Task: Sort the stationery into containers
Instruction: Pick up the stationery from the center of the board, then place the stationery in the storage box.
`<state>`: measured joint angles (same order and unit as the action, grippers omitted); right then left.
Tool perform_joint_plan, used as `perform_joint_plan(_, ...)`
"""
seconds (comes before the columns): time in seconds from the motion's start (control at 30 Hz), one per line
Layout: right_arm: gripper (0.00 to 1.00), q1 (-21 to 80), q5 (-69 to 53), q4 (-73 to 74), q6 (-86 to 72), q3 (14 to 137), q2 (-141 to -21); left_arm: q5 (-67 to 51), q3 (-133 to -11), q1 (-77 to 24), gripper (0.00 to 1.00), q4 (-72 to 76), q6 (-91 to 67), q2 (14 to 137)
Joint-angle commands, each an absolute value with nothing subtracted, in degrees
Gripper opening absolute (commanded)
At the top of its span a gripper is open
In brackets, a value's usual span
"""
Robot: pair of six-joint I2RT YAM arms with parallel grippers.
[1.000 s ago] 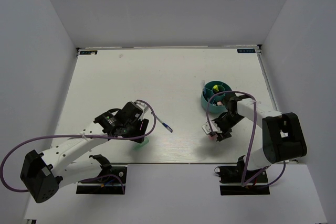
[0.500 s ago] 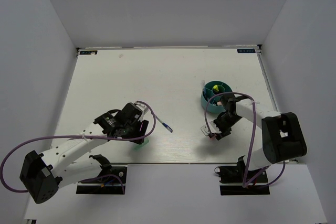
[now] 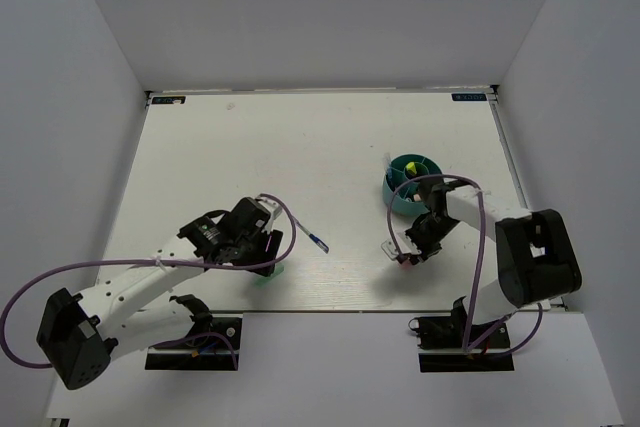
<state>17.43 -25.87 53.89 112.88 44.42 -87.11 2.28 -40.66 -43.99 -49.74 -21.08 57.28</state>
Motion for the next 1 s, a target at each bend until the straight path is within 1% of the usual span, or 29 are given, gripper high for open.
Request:
perform_joint_plan(0.0, 0.08, 18.1, -21.5, 44.9, 118.4, 39.0, -87.3, 1.1, -40.7, -43.7, 0.71, -48.9, -21.4, 57.7)
perform_joint_plan(0.03, 0.04, 18.1, -26.3, 44.6, 116.0, 39.3, -84.2, 1.1, -40.8, -43.7, 0.71, -49.0, -21.4, 57.9)
perform_joint_plan(0.07, 0.0, 17.9, -27.9, 44.4, 108.3, 39.5, -83.1, 1.0, -40.9, -43.8, 0.7, -49.0, -21.3, 58.2)
perform_joint_plan(0.2, 0.0, 18.0, -38.2, 43.9, 89.4, 43.0, -75.2, 0.4, -41.1, -43.7, 0.7, -49.0, -20.5, 59.1)
perform_joint_plan(0.27, 0.0, 17.9, -41.1, 42.7, 80.7, 44.0, -71.9, 0.1, -41.7, -43.8, 0.7, -49.5, -19.9, 60.3)
perform_joint_plan(0.3, 0.0, 18.0, -41.3, 42.1, 77.9, 44.6, -69.3, -1.0, -42.0, -43.6, 0.7, -49.7, -19.1, 60.6)
perform_joint_plan(0.33, 0.0, 18.1, -41.3, 40.4, 70.3, 44.8, -68.5, -1.1, -42.4, -43.8, 0.7, -50.5, -18.9, 61.7)
perform_joint_plan(0.4, 0.0, 18.0, -39.8, 40.2, 64.9, 48.3, -66.4, -1.4, -43.1, -43.9, 0.7, -51.6, -18.0, 62.5)
perform_joint_plan(0.43, 0.0, 18.2, -38.7, 38.3, 54.2, 49.5, -66.1, -1.2, -43.2, -43.9, 0.7, -52.0, -17.8, 63.2)
perform_joint_plan(0.53, 0.0, 17.8, -28.2, 37.0, 45.0, 54.0, -64.5, -1.0, -43.7, -43.8, 0.7, -53.2, -17.0, 64.4)
perform_joint_plan(0.57, 0.0, 17.8, -26.4, 37.0, 43.3, 56.1, -64.3, -1.1, -43.8, -43.9, 0.7, -53.4, -16.9, 64.8)
perform_joint_plan(0.6, 0.0, 17.8, -20.1, 36.5, 41.9, 57.7, -63.7, -1.1, -43.8, -43.9, 0.7, -53.6, -16.5, 65.1)
perform_joint_plan(0.63, 0.0, 17.8, -17.4, 35.8, 41.7, 59.1, -63.1, -0.8, -43.9, -43.9, 0.7, -53.7, -16.6, 65.2)
perform_joint_plan(0.67, 0.0, 18.0, -11.8, 34.6, 40.5, 60.5, -63.0, -0.9, -43.8, -43.9, 0.7, -54.0, -16.5, 65.3)
perform_joint_plan(0.7, 0.0, 17.7, -6.7, 34.5, 40.5, 62.3, -63.0, -0.6, -43.9, -43.9, 0.7, -54.1, -16.4, 65.3)
perform_joint_plan(0.77, 0.0, 17.3, -0.7, 33.5, 41.6, 63.5, -63.2, -0.4, -43.5, -43.9, 0.7, -54.1, -16.4, 65.0)
perform_joint_plan(0.8, 0.0, 17.3, 7.2, 33.1, 42.3, 64.4, -63.4, -0.4, -43.4, -43.9, 0.7, -54.1, -16.4, 65.0)
perform_joint_plan(0.87, 0.0, 16.9, 12.4, 32.3, 45.9, 64.6, -63.9, -0.2, -43.2, -43.9, 0.7, -54.1, -16.5, 64.4)
perform_joint_plan(0.97, 0.0, 16.3, 16.2, 35.0, 49.2, 67.9, -67.9, -0.4, -43.1, -44.0, 0.7, -54.1, -16.3, 64.2)
